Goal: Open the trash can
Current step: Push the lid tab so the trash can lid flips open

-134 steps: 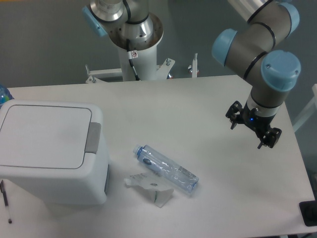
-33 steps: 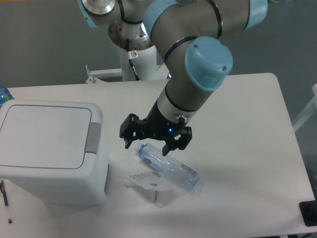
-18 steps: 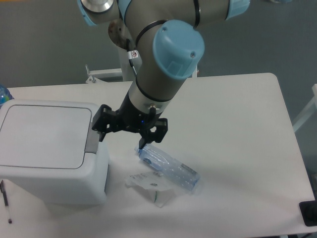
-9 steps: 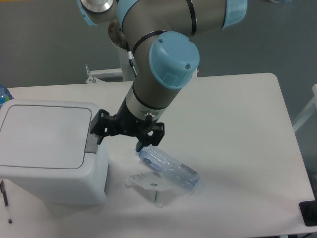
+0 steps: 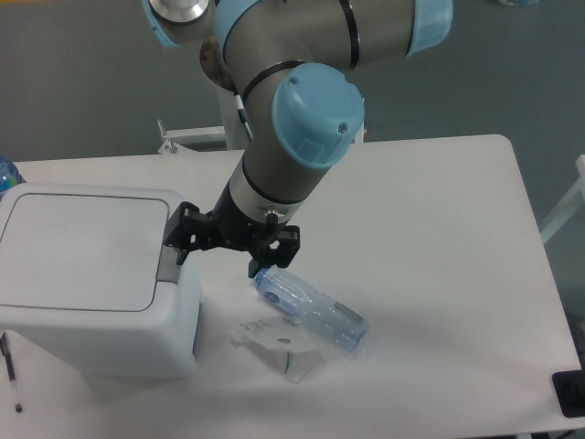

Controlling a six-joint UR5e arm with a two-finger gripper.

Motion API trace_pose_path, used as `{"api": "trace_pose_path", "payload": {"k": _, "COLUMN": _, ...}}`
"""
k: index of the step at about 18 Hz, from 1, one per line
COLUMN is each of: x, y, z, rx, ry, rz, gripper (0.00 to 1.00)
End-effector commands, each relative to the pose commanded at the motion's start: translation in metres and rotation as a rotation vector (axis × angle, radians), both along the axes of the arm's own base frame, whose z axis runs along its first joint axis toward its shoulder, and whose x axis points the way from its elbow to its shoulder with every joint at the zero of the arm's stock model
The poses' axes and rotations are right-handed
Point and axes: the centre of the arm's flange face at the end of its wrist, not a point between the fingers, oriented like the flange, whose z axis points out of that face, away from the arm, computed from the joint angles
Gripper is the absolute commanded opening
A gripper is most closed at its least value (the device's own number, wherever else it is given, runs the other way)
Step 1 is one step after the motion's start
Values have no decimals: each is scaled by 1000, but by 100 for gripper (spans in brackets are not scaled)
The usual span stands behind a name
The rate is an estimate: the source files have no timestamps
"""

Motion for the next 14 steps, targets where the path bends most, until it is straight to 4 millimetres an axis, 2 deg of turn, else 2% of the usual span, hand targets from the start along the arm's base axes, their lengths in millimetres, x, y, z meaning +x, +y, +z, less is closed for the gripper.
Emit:
{"api": "trace_pose_path", "payload": {"k": 6, "x": 0, "y": 1, "z": -4, "rx": -8, "ry": -1, "rz": -2, "gripper": 100}}
{"api": "trace_pose_path", "payload": {"k": 14, "x": 1, "y": -1, "z": 5, "rx": 5, "ry": 8, "rz": 0, "gripper": 100}}
